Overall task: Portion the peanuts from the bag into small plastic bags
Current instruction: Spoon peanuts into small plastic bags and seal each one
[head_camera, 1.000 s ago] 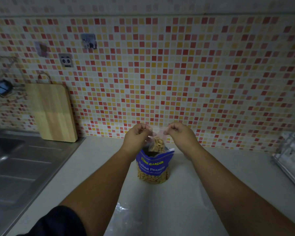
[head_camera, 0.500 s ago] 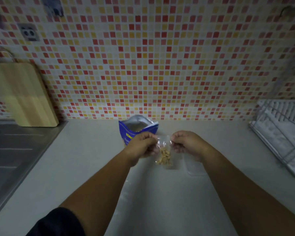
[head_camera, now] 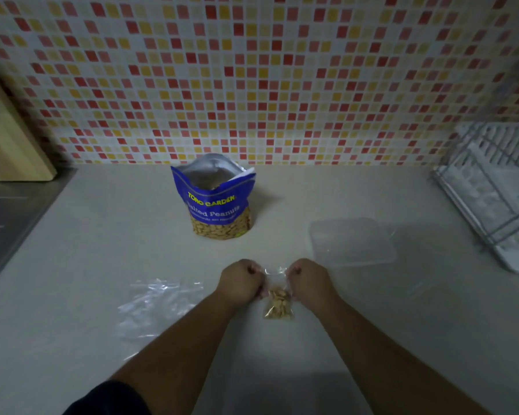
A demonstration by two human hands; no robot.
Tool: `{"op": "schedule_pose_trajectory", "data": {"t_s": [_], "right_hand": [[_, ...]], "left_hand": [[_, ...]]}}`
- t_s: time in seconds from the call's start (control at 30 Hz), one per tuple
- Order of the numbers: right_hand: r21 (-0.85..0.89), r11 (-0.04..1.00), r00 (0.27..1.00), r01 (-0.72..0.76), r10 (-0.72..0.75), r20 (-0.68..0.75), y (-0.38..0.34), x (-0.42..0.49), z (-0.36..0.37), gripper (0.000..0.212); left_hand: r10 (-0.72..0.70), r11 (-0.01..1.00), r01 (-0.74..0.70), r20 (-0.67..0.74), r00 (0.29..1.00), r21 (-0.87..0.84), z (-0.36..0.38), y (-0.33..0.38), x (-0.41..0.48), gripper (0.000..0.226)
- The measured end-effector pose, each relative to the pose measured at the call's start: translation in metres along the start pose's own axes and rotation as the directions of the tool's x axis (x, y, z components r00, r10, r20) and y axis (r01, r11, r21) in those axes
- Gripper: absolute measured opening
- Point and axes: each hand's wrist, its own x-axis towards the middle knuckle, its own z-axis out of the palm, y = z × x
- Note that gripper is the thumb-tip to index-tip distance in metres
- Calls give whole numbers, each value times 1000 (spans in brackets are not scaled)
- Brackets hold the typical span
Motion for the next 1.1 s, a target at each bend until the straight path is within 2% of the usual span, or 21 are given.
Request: {"op": "schedule_pose_trajectory", "data": {"t_s": [0.1,0.2,0.33,0.5,0.6,0.67,0.73,0.8,0.87,0.97,1.1], "right_hand": [[-61,997,993,46,-52,-105,2,-1,3,18],[-54,998,991,36,-43,-123,4,1,7,17],[-57,998,987,15,-24,-156,6,1,9,17],[-34,999,983,-33,27,-180,2,-1,9,20],[-48,993,968,103,-112,-224,-23,-5,7,21],[-32,986,972,165,-168,-164,-37,-3,11,16],[-32,968,968,247,-248,-39,-55,-3,21,11],[-48,956,952,291,-284,118,-72,-5,33,9],[-84,938,926,336,-313,213,-83,-6,48,14],[-136,915,904,379,-335,267,-89,-10,66,30],[-139,915,897,378,-325,299,-91,-12,81,30]], "left_hand": [[83,976,-59,-104,991,210,3,3,2,13],[99,958,-54,-148,984,281,6,2,3,9],[69,961,-20,-171,983,275,8,-2,5,8],[51,969,-18,-125,991,247,2,-2,6,11],[86,969,-31,-221,971,244,-35,0,4,6],[87,945,-2,-245,966,326,-58,-5,11,12],[93,901,2,-196,976,434,-85,-14,8,19],[59,802,-27,-34,998,596,-104,-22,3,34],[17,684,-71,81,997,726,-114,-31,0,47],[39,552,-131,132,990,823,-114,-46,2,40],[108,592,-191,158,982,783,-112,-47,2,40]]}}
